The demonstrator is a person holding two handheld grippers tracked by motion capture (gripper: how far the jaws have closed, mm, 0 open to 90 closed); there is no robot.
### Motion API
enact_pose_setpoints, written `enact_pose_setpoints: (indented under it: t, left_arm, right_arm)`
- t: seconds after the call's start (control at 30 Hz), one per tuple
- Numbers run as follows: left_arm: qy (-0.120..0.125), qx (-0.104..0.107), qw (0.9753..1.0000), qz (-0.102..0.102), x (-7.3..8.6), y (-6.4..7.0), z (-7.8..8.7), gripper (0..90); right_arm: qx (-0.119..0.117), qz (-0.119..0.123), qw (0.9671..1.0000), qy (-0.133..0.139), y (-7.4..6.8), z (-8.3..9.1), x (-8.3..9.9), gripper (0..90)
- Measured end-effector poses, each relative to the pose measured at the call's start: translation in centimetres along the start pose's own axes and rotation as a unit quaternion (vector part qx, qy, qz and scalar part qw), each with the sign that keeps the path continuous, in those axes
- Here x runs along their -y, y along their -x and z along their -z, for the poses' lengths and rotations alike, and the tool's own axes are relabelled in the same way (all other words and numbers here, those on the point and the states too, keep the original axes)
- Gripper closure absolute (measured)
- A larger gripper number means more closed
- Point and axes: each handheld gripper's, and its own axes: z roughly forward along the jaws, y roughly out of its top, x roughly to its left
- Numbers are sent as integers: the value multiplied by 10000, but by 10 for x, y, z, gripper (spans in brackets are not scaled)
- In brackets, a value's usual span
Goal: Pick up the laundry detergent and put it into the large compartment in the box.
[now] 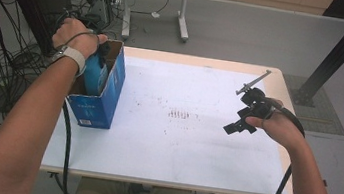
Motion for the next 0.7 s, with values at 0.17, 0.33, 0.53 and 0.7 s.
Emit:
enact_pose_setpoints:
  t: [0.17, 0.33, 0.53, 0.7]
  left_arm:
    - [-9, -31, 10000, -6, 0, 0, -7, 374]
    - [-11, -69, 10000, -10, 2, 1, -16, 374]
    - [-22, -63, 10000, -8, 3, 1, -22, 374]
    - [-48, -97, 9999, -29, 2, 3, -25, 374]
  right_arm:
    - [-12, 6, 10000, -7, 1, -1, 0, 94]
    - [-3, -5, 10000, -14, 0, -1, 1, 94]
    - [3, -19, 10000, -6, 0, -1, 1, 94]
    - [1, -12, 10000, -13, 0, -1, 1, 94]
